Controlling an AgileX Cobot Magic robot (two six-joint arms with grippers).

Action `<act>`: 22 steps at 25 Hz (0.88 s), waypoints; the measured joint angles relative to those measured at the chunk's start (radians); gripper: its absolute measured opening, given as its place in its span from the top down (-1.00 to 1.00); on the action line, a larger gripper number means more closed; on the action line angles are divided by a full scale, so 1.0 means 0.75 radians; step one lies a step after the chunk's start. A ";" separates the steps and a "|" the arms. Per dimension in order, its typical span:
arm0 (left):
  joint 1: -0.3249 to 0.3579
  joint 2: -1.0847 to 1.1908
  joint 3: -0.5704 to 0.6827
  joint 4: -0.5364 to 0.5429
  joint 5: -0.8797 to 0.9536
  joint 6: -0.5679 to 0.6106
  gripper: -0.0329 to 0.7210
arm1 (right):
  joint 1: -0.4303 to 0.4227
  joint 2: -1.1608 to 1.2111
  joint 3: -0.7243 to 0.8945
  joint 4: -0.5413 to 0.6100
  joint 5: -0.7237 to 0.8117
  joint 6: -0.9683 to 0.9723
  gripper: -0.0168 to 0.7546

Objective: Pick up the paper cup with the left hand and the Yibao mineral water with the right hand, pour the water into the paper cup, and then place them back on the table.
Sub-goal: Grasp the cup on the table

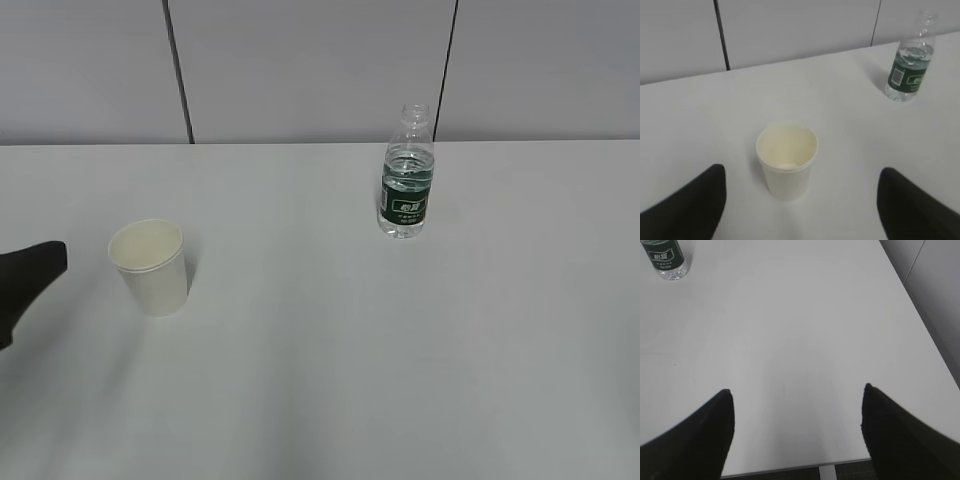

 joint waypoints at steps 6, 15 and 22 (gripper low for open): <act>0.000 0.241 0.029 -0.001 -0.134 0.000 -0.59 | 0.000 0.000 0.000 0.000 0.000 0.000 -0.56; 0.000 0.664 0.029 -0.013 -0.524 0.000 -0.60 | 0.000 0.000 0.000 0.000 0.000 0.000 -0.56; 0.000 0.957 0.027 -0.020 -0.844 0.000 -0.60 | 0.000 0.000 0.000 0.000 0.000 0.000 -0.56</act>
